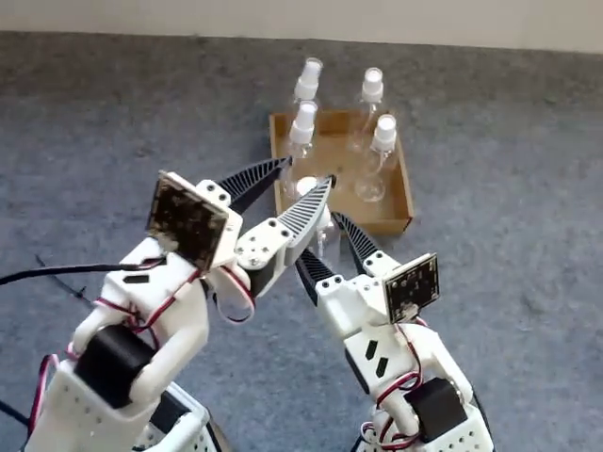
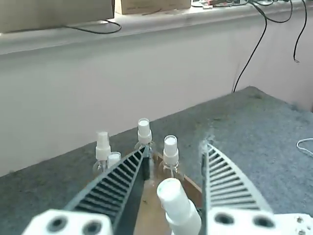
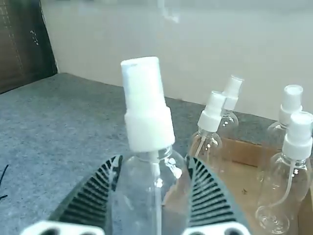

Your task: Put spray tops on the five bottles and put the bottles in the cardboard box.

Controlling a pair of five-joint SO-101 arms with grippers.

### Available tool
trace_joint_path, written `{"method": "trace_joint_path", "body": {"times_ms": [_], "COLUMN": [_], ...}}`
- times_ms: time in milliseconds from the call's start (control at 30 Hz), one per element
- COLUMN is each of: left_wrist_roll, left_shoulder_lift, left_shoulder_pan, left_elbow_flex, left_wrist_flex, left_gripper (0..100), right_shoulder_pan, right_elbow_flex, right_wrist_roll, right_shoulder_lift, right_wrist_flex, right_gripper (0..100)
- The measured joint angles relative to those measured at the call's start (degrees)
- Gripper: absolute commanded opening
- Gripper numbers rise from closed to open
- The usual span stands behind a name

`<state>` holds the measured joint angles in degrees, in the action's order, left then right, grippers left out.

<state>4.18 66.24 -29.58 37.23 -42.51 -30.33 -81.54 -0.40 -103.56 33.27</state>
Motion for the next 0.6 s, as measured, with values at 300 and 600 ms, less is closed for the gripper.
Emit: {"method": "trace_joint_path", "body": {"times_ms": [300,600], "left_wrist_roll": [-6.8,-10.7], "left_shoulder_lift": [0.7,0.2], "left_shoulder_pan": [0.7,5.9], "left_elbow_flex": [-4.8,2.5], "left_wrist_flex": [-3.3,-3.2], "left_gripper": [11,9], "right_shoulder_pan": [0.0,0.0], "right_elbow_flex": [0.0,0.0], "right_wrist_roll": [0.0,0.0], "right_shoulder_lift": [0.0,0.0], "right_wrist_flex": [0.0,0.0], "right_gripper": [0.4,0.4]}}
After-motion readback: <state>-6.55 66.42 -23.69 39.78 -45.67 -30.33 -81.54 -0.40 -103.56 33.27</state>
